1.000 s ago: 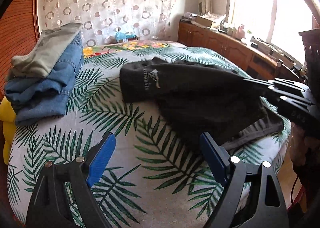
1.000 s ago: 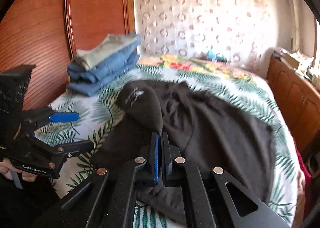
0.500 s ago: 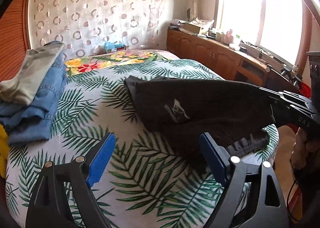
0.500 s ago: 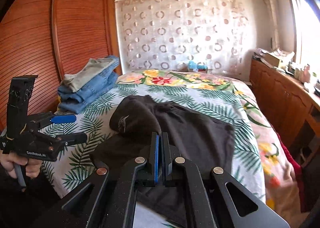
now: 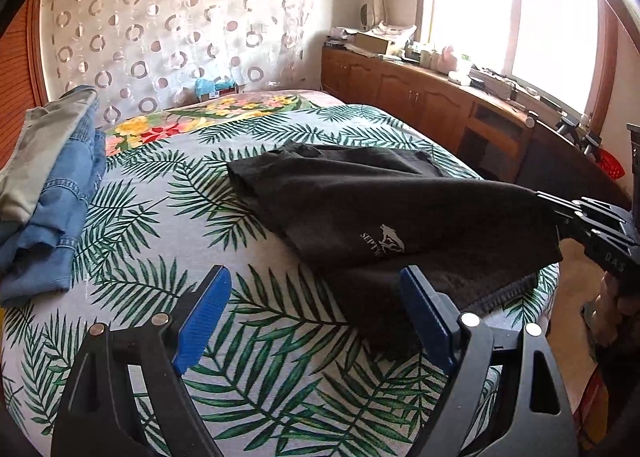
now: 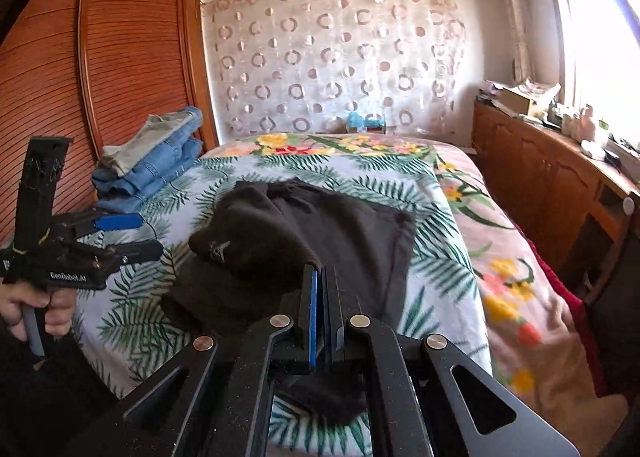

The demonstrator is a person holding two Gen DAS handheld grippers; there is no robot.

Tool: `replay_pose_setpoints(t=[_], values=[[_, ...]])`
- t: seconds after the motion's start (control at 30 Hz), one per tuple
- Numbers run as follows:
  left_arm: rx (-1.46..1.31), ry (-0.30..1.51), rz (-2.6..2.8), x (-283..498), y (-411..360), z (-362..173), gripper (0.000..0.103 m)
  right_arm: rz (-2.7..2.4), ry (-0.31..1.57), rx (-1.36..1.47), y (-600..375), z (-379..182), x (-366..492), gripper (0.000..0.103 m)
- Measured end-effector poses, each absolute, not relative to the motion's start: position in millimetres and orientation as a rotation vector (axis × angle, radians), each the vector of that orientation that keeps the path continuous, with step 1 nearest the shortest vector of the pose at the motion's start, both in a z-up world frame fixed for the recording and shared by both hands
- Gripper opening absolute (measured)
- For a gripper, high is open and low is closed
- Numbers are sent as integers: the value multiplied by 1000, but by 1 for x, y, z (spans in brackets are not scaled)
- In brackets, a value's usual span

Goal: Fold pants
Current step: 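Lift the held edge with the right gripper and fold it across the shorts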

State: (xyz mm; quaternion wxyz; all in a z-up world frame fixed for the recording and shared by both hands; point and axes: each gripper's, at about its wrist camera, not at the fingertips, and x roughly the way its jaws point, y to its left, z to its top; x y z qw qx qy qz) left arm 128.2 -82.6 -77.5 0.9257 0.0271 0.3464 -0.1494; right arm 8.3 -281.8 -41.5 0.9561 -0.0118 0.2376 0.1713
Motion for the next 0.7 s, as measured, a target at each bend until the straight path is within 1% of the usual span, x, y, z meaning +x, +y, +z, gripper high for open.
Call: replay_pose_setpoints(t=[0.43, 0.7], values=[[83, 746, -317, 129, -96, -92, 87, 307, 591, 25, -284, -46, 22, 2], [120, 801, -324, 131, -103, -108, 87, 302, 609, 76, -288, -41, 31, 2]])
